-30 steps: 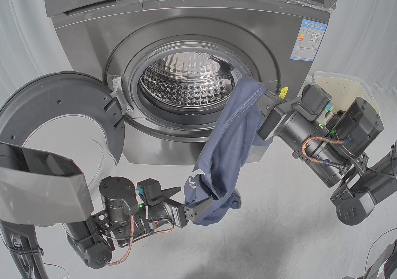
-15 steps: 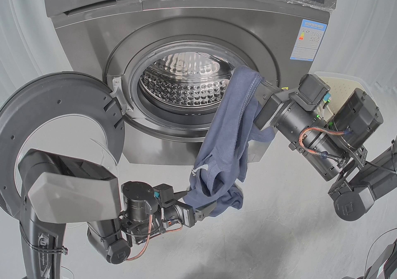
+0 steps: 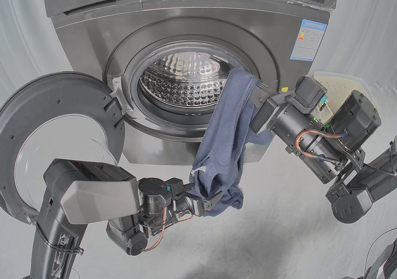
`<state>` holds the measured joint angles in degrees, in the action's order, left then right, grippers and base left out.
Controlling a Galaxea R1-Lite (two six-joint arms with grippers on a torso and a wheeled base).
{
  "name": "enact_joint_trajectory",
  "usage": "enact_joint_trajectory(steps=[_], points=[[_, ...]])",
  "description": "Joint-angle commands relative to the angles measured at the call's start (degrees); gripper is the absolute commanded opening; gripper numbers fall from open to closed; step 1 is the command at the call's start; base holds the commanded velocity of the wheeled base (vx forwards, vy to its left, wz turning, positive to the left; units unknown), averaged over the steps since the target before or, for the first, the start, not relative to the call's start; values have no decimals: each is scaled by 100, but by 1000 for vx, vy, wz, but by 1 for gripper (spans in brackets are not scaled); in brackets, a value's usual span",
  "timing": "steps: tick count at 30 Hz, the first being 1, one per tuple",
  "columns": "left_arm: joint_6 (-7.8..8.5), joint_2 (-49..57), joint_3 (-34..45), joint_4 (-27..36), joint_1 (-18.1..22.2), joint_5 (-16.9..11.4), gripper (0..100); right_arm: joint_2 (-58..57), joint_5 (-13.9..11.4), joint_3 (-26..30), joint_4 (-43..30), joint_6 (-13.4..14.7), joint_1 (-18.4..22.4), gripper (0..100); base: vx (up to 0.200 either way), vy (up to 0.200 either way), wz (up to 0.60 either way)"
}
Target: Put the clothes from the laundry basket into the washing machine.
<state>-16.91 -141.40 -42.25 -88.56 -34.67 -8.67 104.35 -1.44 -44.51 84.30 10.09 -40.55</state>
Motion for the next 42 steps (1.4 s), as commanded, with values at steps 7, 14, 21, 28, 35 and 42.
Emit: enact_joint_trajectory(steps=[7, 14, 21, 28, 35, 42], points=[[162, -415, -486, -3, 136, 199, 0, -20, 91, 74, 8, 1, -50, 0, 0, 0, 0], [197, -283, -530, -20, 285, 550, 0, -38, 100, 144, 16, 45, 20, 0, 0, 0, 0], [153, 1018, 349, -20, 426, 603, 0, -108, 126, 522, 8, 98, 91, 0, 0, 0, 0], [135, 3575, 2046, -20, 444, 383, 0, -741, 65, 1489, 8, 142, 390, 0, 0, 0, 0], [65, 4797, 2239, 67, 751, 128, 0, -890, 56, 1709, -98, 160, 899, 0, 0, 0, 0], [65, 4850, 2116, 23, 1032, 93, 0, -627, 38, 1621, -45, 160, 1673, 0, 0, 0, 0]])
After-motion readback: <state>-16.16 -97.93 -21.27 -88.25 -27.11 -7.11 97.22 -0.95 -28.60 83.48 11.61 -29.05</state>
